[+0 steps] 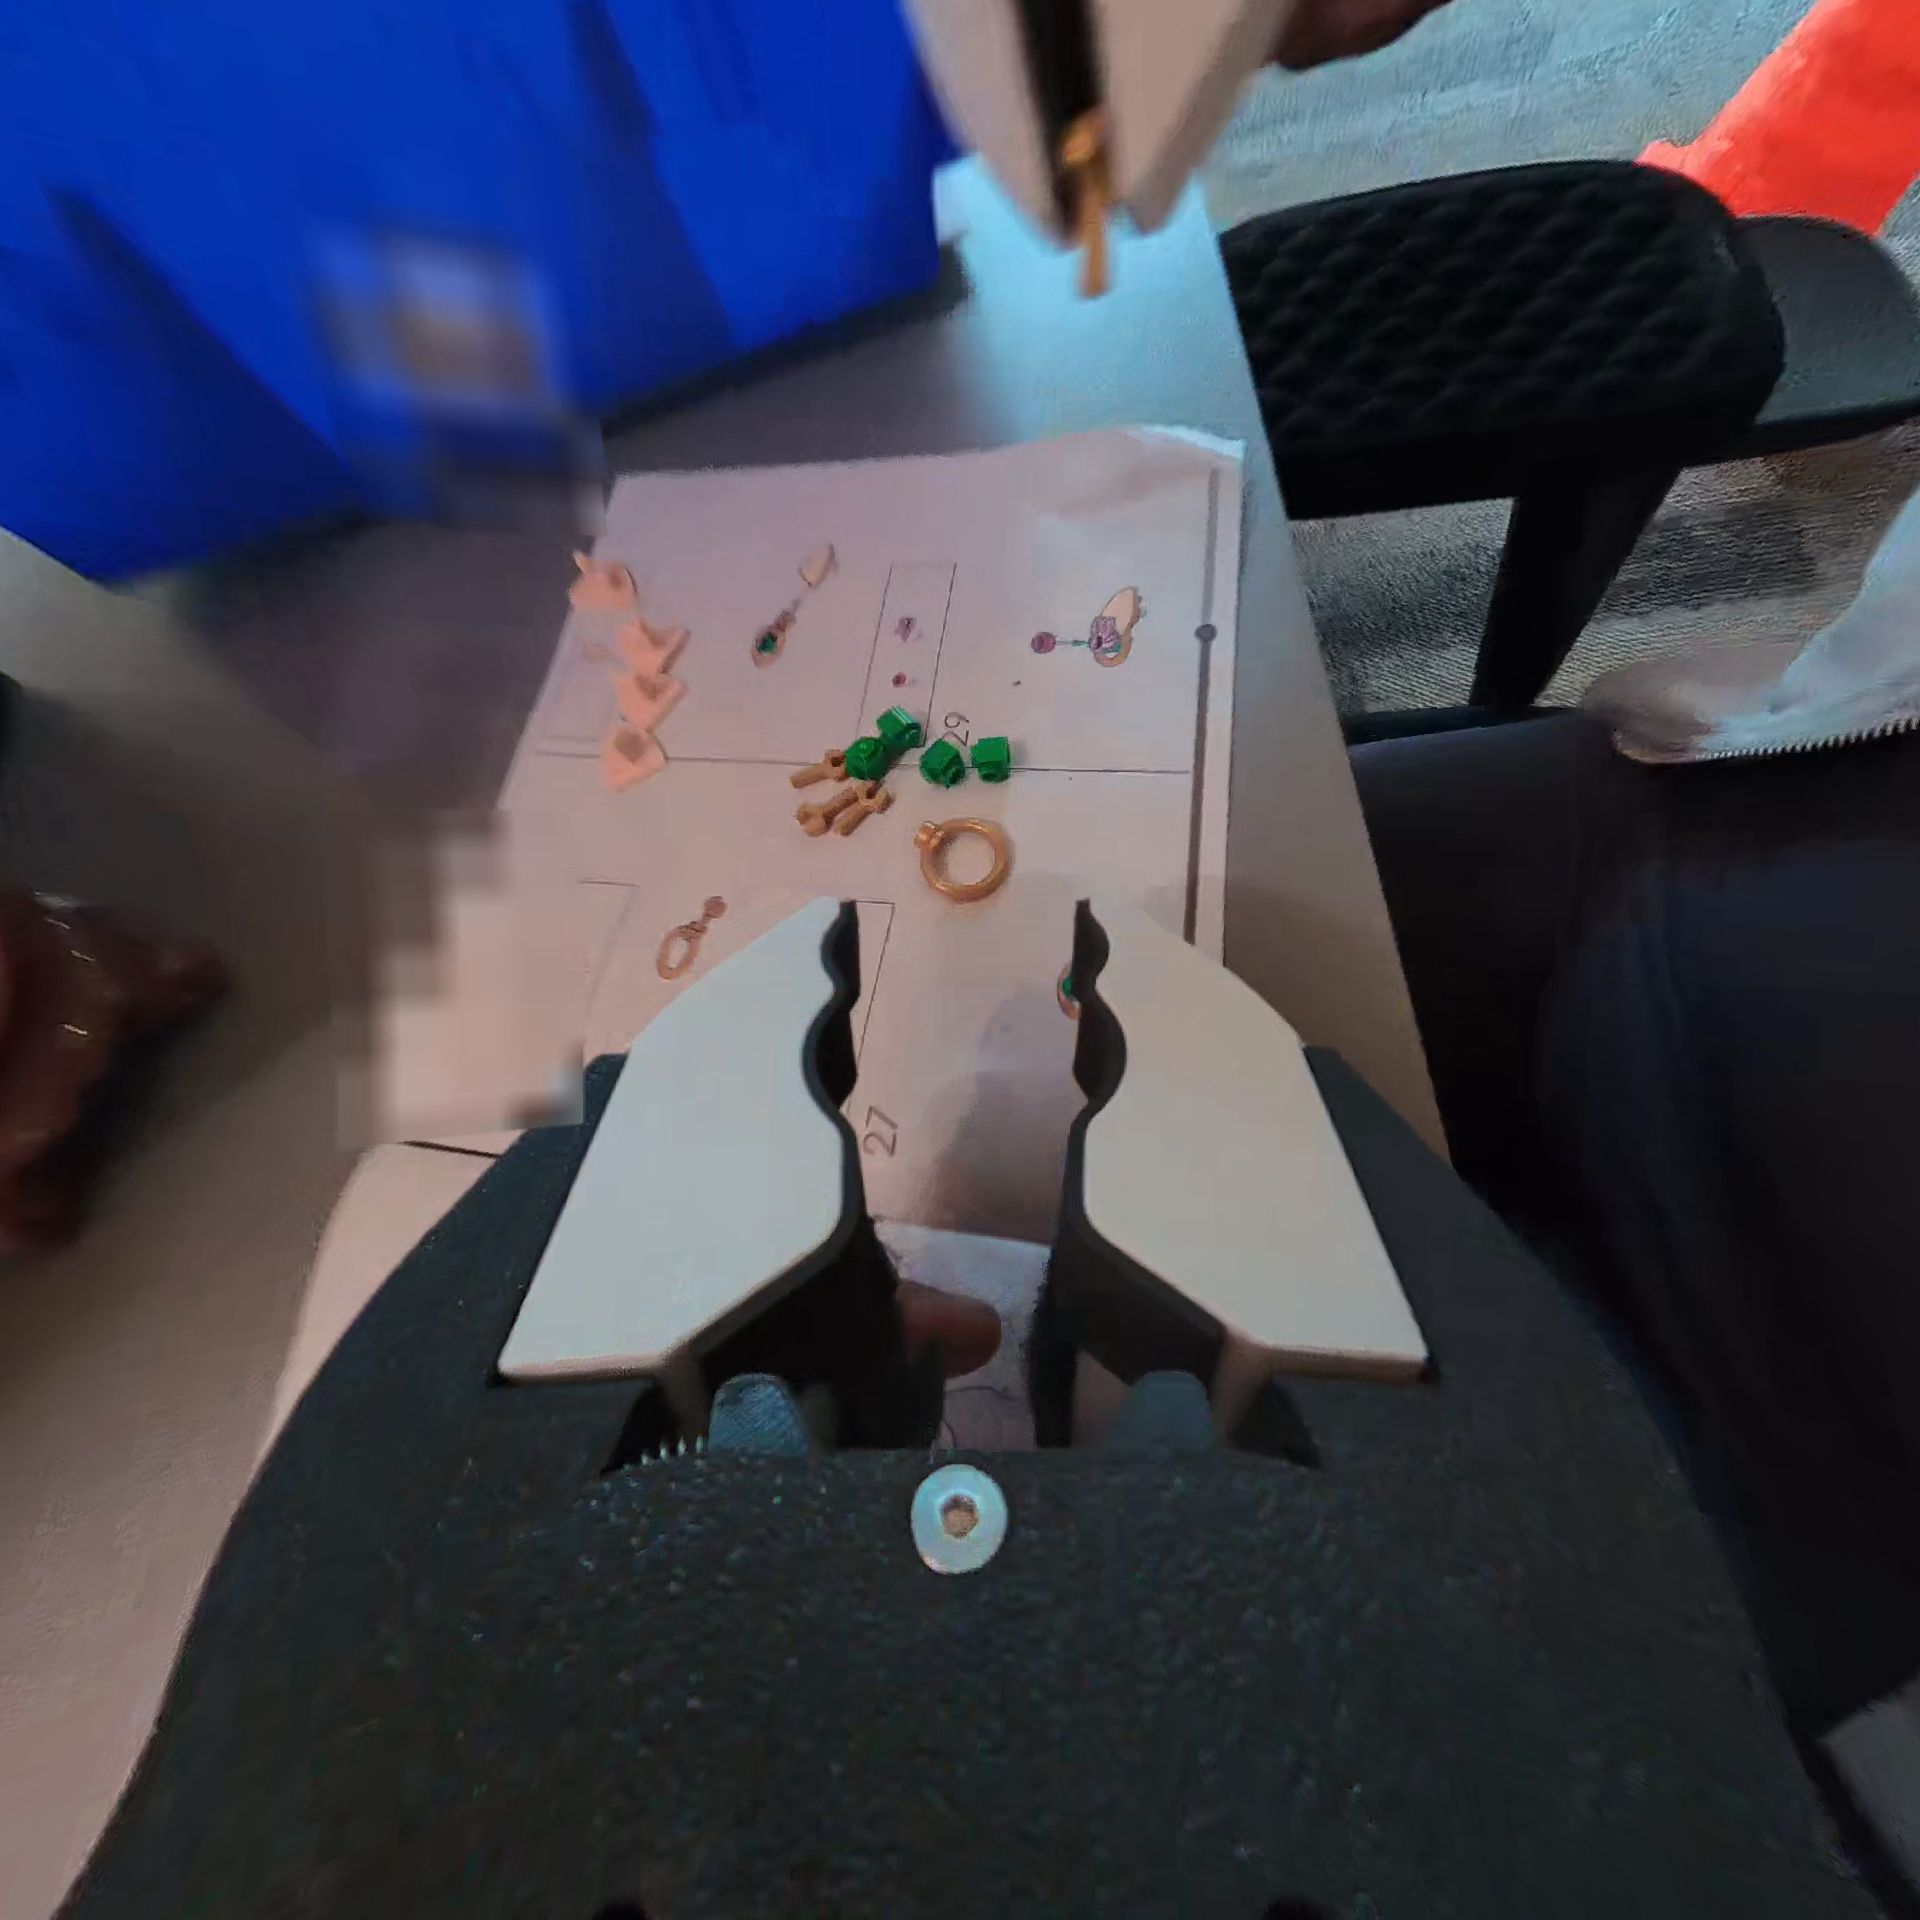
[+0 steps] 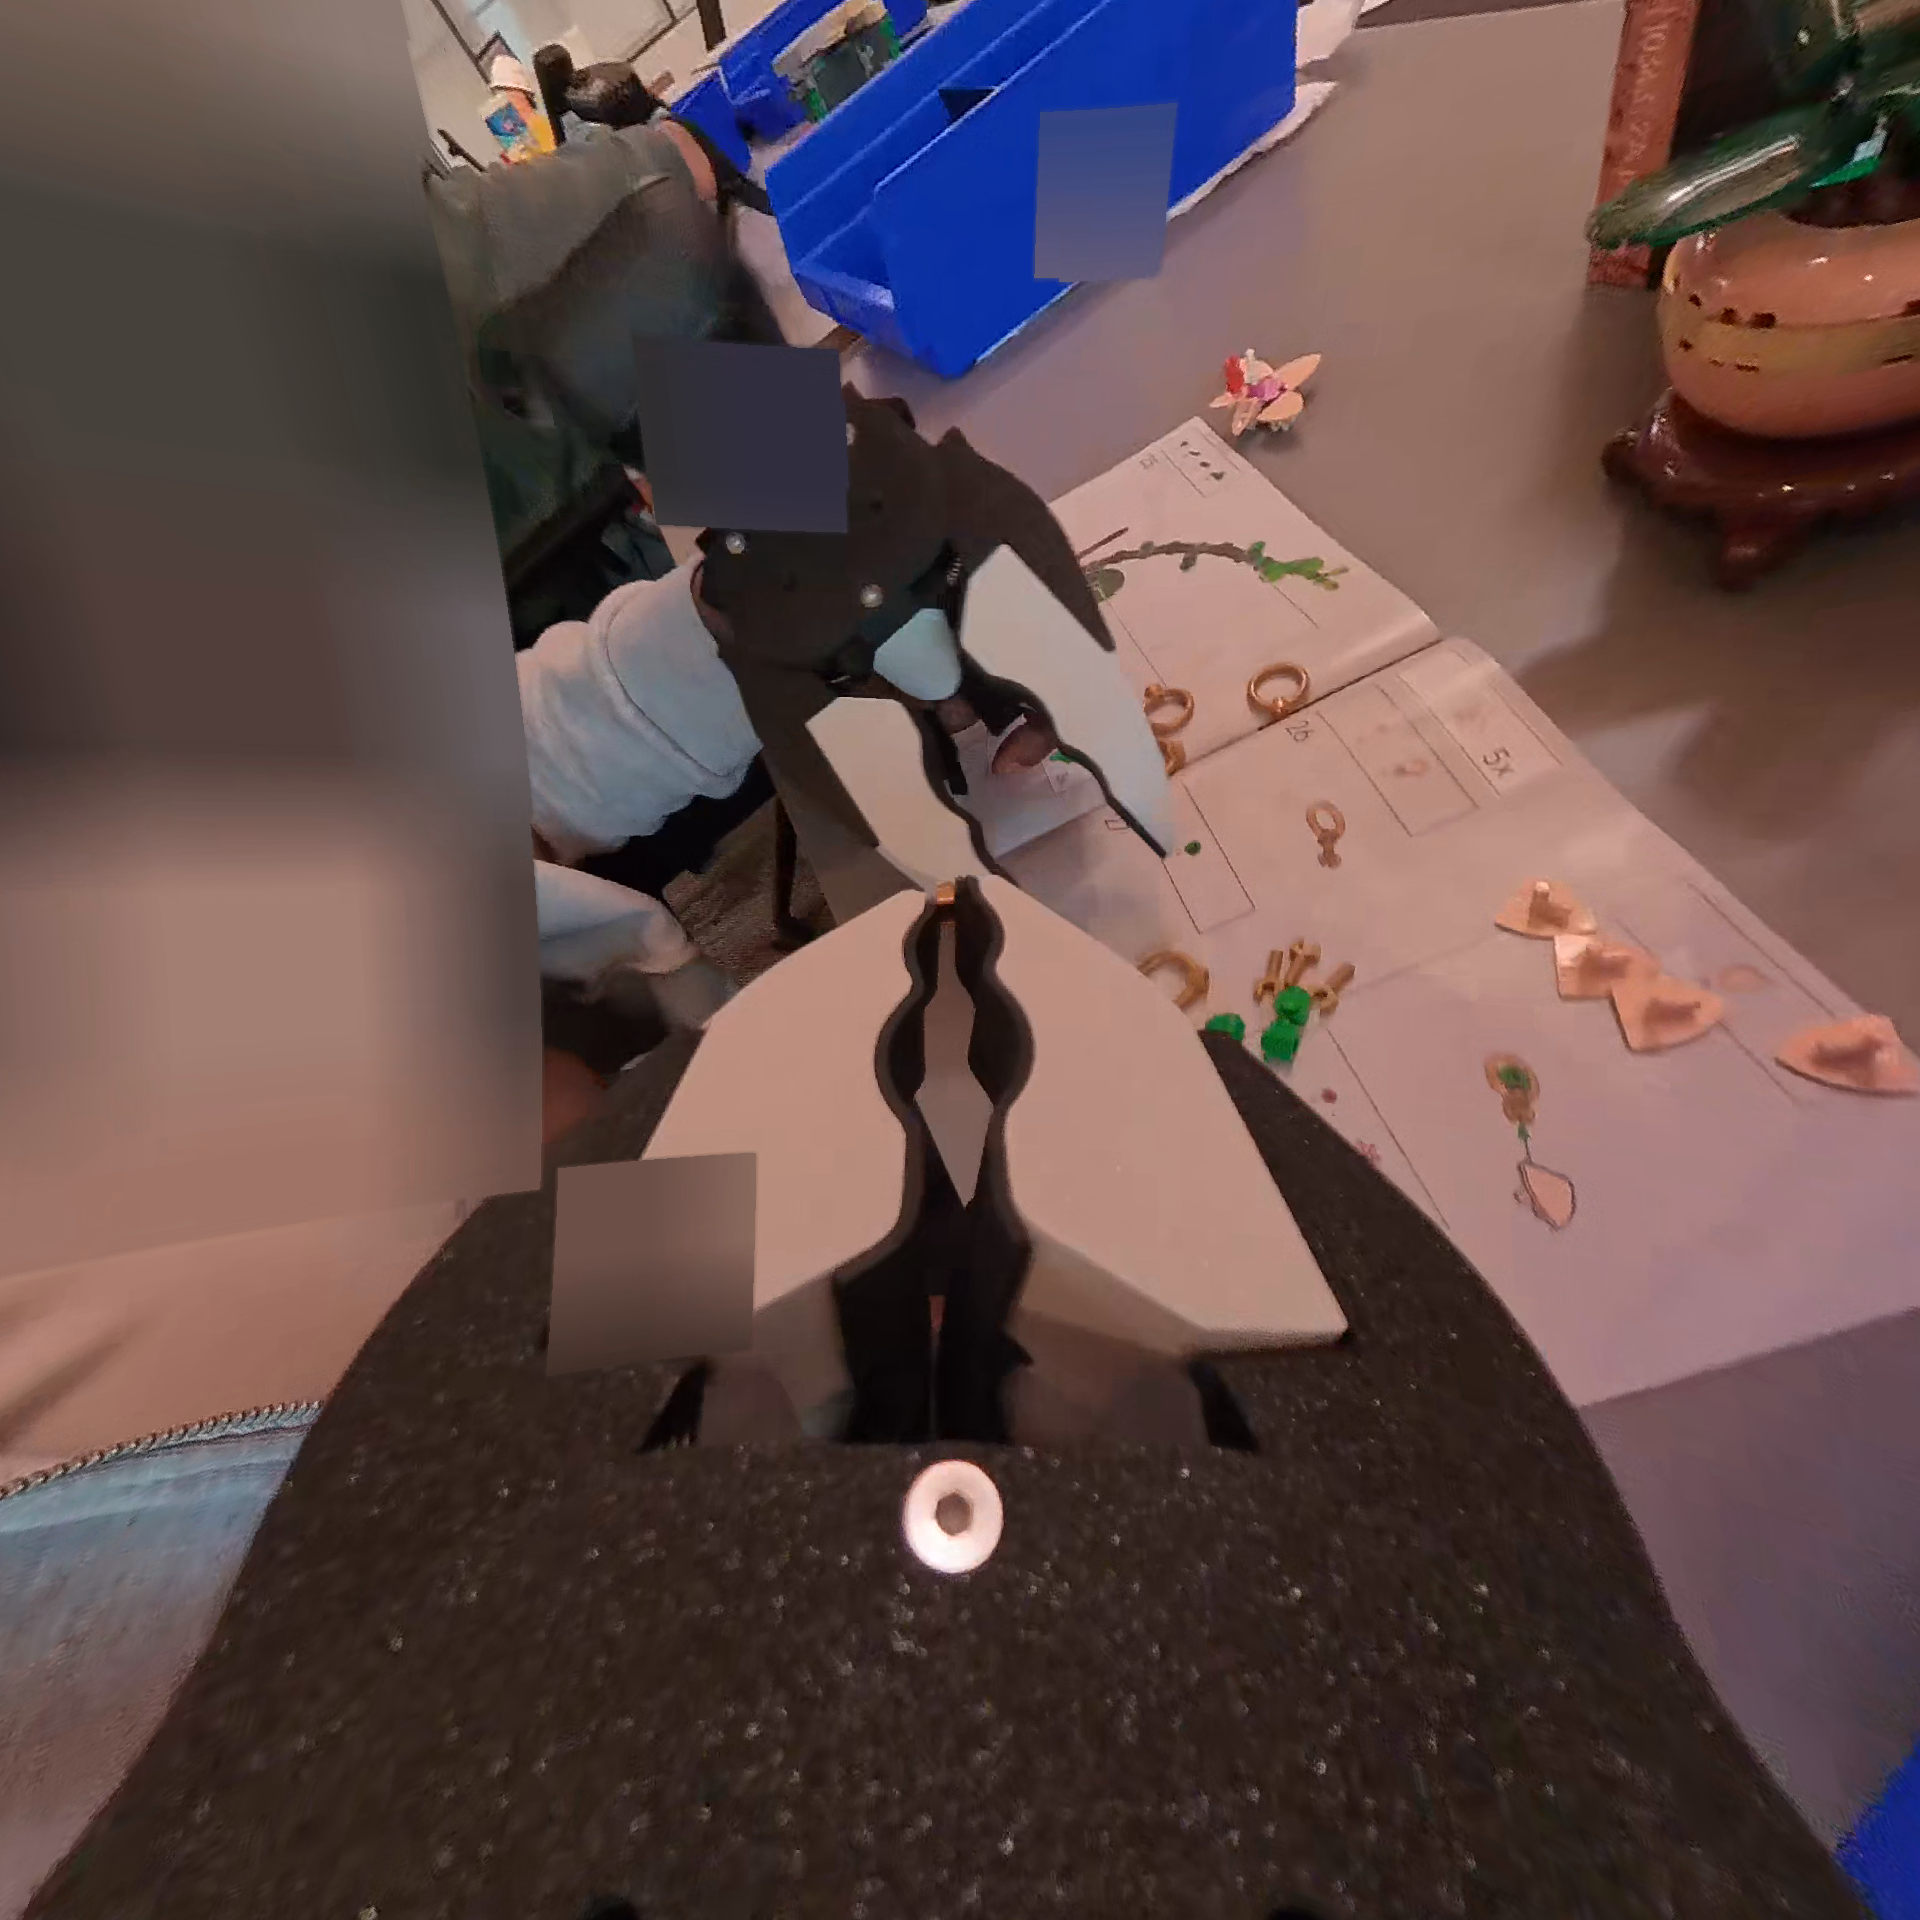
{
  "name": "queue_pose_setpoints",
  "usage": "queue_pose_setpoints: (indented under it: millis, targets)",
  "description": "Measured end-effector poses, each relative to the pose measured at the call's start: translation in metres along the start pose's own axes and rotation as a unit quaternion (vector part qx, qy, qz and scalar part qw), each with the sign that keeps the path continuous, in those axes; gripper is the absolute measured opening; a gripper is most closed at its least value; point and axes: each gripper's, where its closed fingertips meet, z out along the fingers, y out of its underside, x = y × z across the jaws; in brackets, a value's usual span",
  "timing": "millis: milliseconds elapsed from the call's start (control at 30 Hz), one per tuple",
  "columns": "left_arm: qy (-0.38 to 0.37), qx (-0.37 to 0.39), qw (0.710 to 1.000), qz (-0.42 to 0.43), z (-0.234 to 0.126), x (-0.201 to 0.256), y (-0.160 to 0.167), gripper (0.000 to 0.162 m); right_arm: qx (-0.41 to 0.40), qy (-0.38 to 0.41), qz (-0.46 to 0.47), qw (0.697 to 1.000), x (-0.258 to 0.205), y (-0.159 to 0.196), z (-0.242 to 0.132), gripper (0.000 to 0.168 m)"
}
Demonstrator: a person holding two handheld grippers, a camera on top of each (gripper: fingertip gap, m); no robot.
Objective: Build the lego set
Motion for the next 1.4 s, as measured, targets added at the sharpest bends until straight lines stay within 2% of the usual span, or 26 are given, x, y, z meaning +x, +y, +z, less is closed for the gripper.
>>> queue_pose_setpoints:
  millis: [100, 233, 267, 367, 467, 567, 667, 800, 900, 1000, 1067, 1133, 1267, 1367, 1400]
  targets:
    - [-0.015, -0.052, 0.998, -0.042, 0.014, -0.001, 0.003, 0.039, 0.007, 0.013, -0.013, 1.000, -0.003, 0.004, -0.007, 0.003]
    - [-0.058, -0.069, 0.994, -0.054, 0.030, -0.005, -0.002, 0.037, 0.015, 0.023, -0.028, 0.999, -0.003, 0.007, -0.013, 0.003]
    - [-0.056, -0.068, 0.995, -0.054, 0.032, -0.005, -0.004, 0.033, 0.019, 0.021, -0.026, 0.999, -0.002, 0.008, -0.014, 0.003]
    - [-0.015, -0.089, 0.996, -0.024, 0.033, 0.002, -0.003, 0.017, 0.028, 0.012, -0.012, 0.999, -0.002, 0.011, -0.017, 0.003]
    - [0.046, -0.114, 0.992, 0.036, 0.019, 0.010, 0.009, 0.006, 0.022, 0.004, 0.002, 1.000, -0.005, 0.019, -0.015, 0.003]
    - [0.057, -0.087, 0.992, 0.069, 0.000, 0.006, 0.010, 0.010, 0.009, -0.004, 0.010, 1.000, -0.009, 0.029, -0.007, 0.003]
    - [0.068, -0.049, 0.996, 0.021, -0.017, 0.010, -0.001, 0.015, -0.001, -0.011, 0.019, 1.000, -0.012, 0.038, 0.003, 0.003]
    - [0.042, -0.094, 0.995, -0.009, -0.012, 0.012, 0.011, 0.037, -0.001, -0.014, 0.027, 1.000, -0.010, 0.040, 0.010, 0.003]
    - [0.021, -0.112, 0.993, -0.014, -0.003, 0.007, 0.022, 0.034, -0.003, -0.015, 0.025, 1.000, -0.011, 0.040, 0.013, 0.003]
    - [0.039, -0.103, 0.994, -0.022, 0.001, 0.005, 0.023, 0.029, -0.005, -0.018, 0.023, 1.000, -0.013, 0.042, 0.014, 0.003]
    - [0.058, -0.095, 0.993, -0.036, 0.002, 0.005, 0.024, 0.017, -0.004, -0.017, 0.026, 1.000, -0.012, 0.042, 0.016, 0.003]
    - [0.063, -0.073, 0.994, -0.046, 0.002, 0.004, 0.024, 0.017, -0.001, -0.006, 0.036, 0.999, -0.007, 0.042, 0.018, 0.003]
    - [0.026, -0.021, 0.999, -0.012, 0.001, 0.004, 0.024, 0.016, 0.021, 0.026, 0.078, 0.996, 0.012, 0.039, 0.030, 0.003]
    - [-0.033, -0.012, 0.997, 0.064, -0.002, 0.005, 0.024, 0.015, 0.022, 0.037, 0.113, 0.993, 0.024, 0.040, 0.049, 0.003]
    - [-0.056, -0.014, 0.994, 0.088, -0.002, 0.005, 0.025, 0.004, 0.019, 0.036, 0.125, 0.991, 0.025, 0.041, 0.056, 0.003]
